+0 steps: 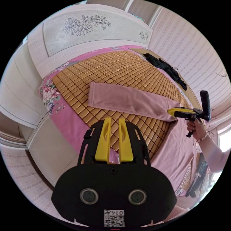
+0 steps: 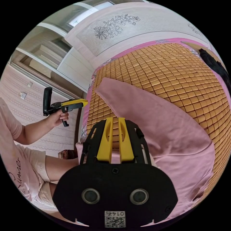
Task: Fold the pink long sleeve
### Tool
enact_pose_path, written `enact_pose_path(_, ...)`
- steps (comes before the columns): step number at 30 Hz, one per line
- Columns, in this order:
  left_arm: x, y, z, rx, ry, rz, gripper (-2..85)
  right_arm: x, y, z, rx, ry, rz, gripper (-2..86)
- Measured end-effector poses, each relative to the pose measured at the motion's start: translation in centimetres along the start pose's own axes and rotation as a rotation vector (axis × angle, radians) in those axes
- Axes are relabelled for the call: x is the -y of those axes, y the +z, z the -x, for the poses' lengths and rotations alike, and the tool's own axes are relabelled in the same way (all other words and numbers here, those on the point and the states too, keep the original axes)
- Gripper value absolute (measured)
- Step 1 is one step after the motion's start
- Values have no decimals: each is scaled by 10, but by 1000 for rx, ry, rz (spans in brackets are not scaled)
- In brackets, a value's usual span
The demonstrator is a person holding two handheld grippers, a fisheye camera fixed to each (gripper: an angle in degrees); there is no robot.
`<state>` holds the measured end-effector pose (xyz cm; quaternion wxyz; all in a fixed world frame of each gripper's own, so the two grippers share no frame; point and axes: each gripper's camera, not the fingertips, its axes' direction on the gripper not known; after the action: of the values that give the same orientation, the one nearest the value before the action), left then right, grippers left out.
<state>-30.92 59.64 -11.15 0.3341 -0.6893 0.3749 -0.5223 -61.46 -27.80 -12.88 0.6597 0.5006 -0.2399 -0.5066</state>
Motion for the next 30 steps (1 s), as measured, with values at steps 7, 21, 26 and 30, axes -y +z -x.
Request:
enact_pose_path(7, 50, -23, 54, 26, -101, -114, 81, 2, -19, -33, -408, 224, -66, 3)
enact_pose_path(21, 134, 51, 51, 179, 61, 68, 48, 33, 22, -90, -450, 398, -47, -4)
enact_pose_path(26, 157, 60, 45, 187, 109, 85, 50, 22, 18, -103, -352, 430, -89, -4)
enact_pose_path(30, 161, 59, 49, 148, 81, 102, 53, 19, 12, -107, -305, 440, -54, -3)
